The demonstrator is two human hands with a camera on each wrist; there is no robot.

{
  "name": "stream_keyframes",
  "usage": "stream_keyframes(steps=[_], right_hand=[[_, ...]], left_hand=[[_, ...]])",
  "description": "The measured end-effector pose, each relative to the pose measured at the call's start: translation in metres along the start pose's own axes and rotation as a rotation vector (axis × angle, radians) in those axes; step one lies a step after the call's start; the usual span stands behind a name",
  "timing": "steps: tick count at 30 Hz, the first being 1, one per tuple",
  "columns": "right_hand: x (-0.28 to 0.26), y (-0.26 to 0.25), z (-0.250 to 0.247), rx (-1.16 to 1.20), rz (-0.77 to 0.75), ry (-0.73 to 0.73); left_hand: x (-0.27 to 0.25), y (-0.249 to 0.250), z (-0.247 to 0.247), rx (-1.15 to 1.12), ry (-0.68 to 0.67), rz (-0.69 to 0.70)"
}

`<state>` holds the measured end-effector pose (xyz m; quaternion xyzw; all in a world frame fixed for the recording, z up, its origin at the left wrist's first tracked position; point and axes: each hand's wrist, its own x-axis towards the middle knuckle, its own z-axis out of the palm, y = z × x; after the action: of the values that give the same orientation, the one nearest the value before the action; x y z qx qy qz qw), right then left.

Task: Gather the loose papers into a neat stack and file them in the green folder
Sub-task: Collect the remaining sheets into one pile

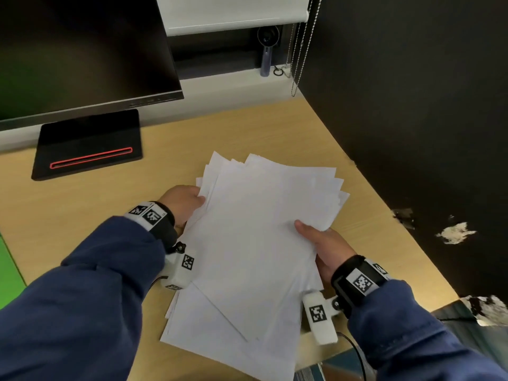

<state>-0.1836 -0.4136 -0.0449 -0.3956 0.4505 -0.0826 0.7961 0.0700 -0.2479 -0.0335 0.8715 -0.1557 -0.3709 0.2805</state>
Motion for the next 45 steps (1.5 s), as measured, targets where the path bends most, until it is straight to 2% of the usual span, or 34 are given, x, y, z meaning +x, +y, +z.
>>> stream_keyframes(steps=[4, 8, 13, 19, 23, 24, 26, 29, 31, 33, 35, 37, 38, 39, 41, 43, 45], right_hand=[[0.002, -0.005, 0.003, 0.020, 0.001, -0.013], [0.001, -0.002, 0.008, 0.048, 0.013, -0.021], [-0.001, 0.008, 0.011, 0.086, -0.011, 0.032], [-0.008, 0.012, 0.014, 0.105, 0.018, 0.051], [-0.006, 0.021, 0.016, -0.010, 0.041, 0.090], [-0.005, 0.023, 0.016, -0.009, 0.038, 0.100], [-0.005, 0.025, 0.014, 0.034, 0.041, 0.121], [-0.008, 0.030, 0.013, 0.169, 0.070, 0.139], [-0.013, 0.032, 0.019, 0.291, 0.098, 0.127], [-0.017, 0.037, 0.030, 0.363, 0.112, 0.125], [-0.017, 0.046, 0.041, 0.406, 0.137, 0.132], [-0.021, 0.054, 0.052, 0.421, 0.169, 0.130], [-0.023, 0.057, 0.057, 0.411, 0.189, 0.118], [-0.026, 0.060, 0.061, 0.400, 0.208, 0.101], [-0.033, 0.063, 0.069, 0.387, 0.232, 0.065], [-0.037, 0.066, 0.071, 0.371, 0.246, 0.021], [-0.041, 0.065, 0.068, 0.356, 0.233, -0.040]], left_hand=[[0.006, 0.022, -0.005, 0.064, 0.098, 0.049], [0.011, 0.026, 0.001, 0.085, 0.019, 0.042], [0.010, 0.020, 0.008, -0.056, 0.140, 0.056], [-0.007, 0.011, 0.020, -0.208, 0.197, 0.112], [-0.023, 0.013, 0.021, -0.133, 0.104, 0.161], [-0.026, 0.014, 0.018, -0.122, 0.127, 0.175], [-0.037, 0.009, 0.002, -0.128, 0.264, 0.164], [-0.063, -0.029, -0.030, -0.102, 0.473, 0.057], [-0.087, -0.063, -0.039, -0.156, 0.527, -0.046], [-0.112, -0.088, -0.030, -0.396, 0.466, -0.197], [-0.131, -0.101, -0.005, -0.728, 0.222, -0.330], [-0.141, -0.101, 0.018, -1.014, -0.015, -0.319], [-0.142, -0.098, 0.025, -1.138, -0.076, -0.280], [-0.140, -0.097, 0.030, -1.254, -0.098, -0.241], [-0.130, -0.100, 0.034, -1.349, -0.025, -0.210], [-0.119, -0.111, 0.036, -1.299, 0.099, -0.233], [-0.113, -0.123, 0.035, -1.209, 0.146, -0.241]])
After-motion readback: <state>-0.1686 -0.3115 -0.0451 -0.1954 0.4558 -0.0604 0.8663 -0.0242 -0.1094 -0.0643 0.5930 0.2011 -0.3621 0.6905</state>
